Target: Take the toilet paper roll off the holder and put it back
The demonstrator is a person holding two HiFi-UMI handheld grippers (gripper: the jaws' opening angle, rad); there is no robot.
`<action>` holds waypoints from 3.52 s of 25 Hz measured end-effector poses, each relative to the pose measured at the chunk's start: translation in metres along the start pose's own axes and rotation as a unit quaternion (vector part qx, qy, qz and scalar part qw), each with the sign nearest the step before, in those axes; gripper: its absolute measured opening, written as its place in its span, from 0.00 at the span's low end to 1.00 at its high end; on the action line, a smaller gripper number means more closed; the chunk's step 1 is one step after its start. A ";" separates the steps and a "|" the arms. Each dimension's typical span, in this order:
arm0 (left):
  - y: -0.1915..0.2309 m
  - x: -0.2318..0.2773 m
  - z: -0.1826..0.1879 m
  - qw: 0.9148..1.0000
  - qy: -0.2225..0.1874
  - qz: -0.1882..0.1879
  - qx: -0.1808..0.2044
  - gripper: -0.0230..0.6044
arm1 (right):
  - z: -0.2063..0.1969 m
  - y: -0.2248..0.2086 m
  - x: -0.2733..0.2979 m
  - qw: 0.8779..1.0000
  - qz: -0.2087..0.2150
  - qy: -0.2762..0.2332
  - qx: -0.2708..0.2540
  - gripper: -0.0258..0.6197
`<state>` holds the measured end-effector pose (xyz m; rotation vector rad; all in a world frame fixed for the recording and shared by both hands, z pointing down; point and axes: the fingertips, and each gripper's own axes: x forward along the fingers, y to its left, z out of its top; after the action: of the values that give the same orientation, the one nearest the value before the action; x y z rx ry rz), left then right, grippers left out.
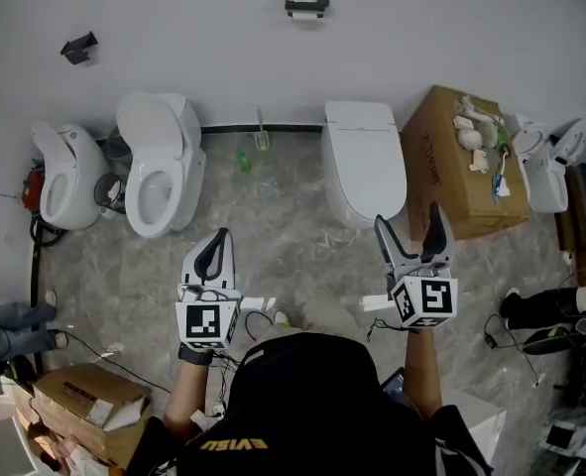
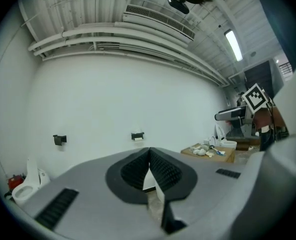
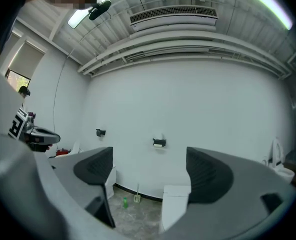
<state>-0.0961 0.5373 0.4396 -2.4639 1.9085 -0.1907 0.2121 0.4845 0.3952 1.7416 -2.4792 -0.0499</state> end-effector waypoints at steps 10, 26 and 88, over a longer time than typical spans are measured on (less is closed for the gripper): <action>0.031 0.077 -0.009 1.000 0.010 -0.001 0.005 0.05 | -0.018 -0.018 0.090 1.000 0.003 0.014 0.007 0.74; 0.082 0.324 0.040 0.999 0.013 0.032 0.025 0.05 | -0.011 -0.120 0.344 0.999 0.033 -0.004 0.031 0.74; 0.248 0.780 0.046 0.996 -0.018 -0.085 -0.018 0.05 | -0.008 -0.133 0.873 0.998 0.043 0.054 0.004 0.73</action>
<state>-0.1383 -0.2808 0.4374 -2.6341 1.7030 -0.1151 0.0444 -0.3806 0.4545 1.5944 -2.4748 0.0587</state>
